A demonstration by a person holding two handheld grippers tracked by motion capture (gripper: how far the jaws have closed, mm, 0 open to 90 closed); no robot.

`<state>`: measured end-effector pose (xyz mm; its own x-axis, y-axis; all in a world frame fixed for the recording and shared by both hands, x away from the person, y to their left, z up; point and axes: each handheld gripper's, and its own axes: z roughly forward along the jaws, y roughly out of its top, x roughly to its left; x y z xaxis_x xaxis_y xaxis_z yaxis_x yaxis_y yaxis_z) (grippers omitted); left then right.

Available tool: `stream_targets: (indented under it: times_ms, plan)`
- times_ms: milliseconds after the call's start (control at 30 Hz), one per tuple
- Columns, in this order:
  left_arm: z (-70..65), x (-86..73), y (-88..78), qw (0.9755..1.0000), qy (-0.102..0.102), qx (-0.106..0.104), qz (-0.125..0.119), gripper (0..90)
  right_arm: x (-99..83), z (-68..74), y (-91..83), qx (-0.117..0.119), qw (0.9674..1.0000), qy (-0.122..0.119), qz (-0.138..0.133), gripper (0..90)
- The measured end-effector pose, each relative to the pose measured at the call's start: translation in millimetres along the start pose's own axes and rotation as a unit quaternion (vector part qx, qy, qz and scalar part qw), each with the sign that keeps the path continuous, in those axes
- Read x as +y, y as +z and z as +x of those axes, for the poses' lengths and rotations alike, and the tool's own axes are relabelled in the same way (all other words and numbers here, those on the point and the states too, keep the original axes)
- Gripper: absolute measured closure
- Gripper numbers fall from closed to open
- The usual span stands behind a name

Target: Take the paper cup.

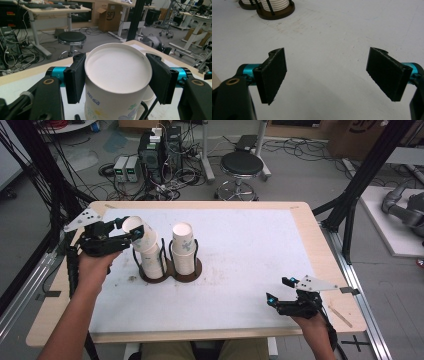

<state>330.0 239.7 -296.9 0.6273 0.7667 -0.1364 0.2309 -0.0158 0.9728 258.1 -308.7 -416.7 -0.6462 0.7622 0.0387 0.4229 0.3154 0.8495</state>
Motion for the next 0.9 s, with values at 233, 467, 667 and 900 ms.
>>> stream_targets:
  times_ms: [233,467,667,900]
  plan:
    - [-2.6,3.6,-14.0,1.0,0.003,-0.005,-0.005,36.0,2.0,0.5,1.4,0.0,1.0,-0.002,-0.003,17.1]
    - [-2.7,5.4,-27.0,0.9997,-0.004,-0.017,-0.017,36.2,5.6,1.3,4.3,-0.001,1.0,-0.001,-0.004,17.1]
    - [-5.2,6.4,-33.2,0.9995,-0.002,-0.023,-0.02,36.3,6.4,1.9,6.3,0.002,1.0,-0.001,-0.004,17.1]
    - [-17.1,1.3,-32.4,0.9986,0.01,-0.05,-0.016,36.3,7.7,2.5,9.4,0.006,1.0,-0.004,-0.003,17.1]
